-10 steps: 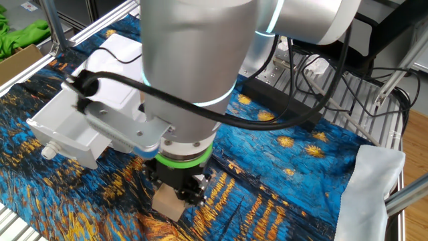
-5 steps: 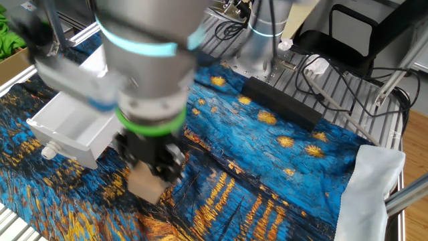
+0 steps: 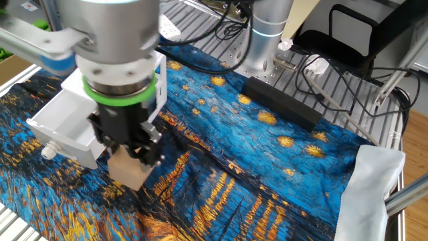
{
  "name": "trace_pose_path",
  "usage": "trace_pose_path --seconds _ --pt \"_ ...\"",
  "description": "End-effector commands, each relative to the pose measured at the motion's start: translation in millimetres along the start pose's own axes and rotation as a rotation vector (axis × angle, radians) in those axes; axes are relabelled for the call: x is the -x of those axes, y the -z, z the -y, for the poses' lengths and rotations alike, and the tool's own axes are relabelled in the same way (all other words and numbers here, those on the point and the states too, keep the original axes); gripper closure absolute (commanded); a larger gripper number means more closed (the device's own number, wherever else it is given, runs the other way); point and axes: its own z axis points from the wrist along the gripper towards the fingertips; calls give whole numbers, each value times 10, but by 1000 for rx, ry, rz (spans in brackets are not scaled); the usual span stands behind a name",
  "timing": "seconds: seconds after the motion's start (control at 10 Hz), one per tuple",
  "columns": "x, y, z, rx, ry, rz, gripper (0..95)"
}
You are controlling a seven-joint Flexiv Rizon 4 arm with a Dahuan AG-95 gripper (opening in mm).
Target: Put things in the drawer
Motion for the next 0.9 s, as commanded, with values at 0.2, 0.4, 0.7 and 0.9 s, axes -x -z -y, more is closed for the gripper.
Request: trace_pose_path --seconds 0.2,0.4,0.7,0.9 --pt "-56 66 172 11 9 5 950" --pt "-55 99 324 9 28 8 950" --pt "-41 128 527 16 48 10 950" --pt "-47 130 614 16 52 14 950"
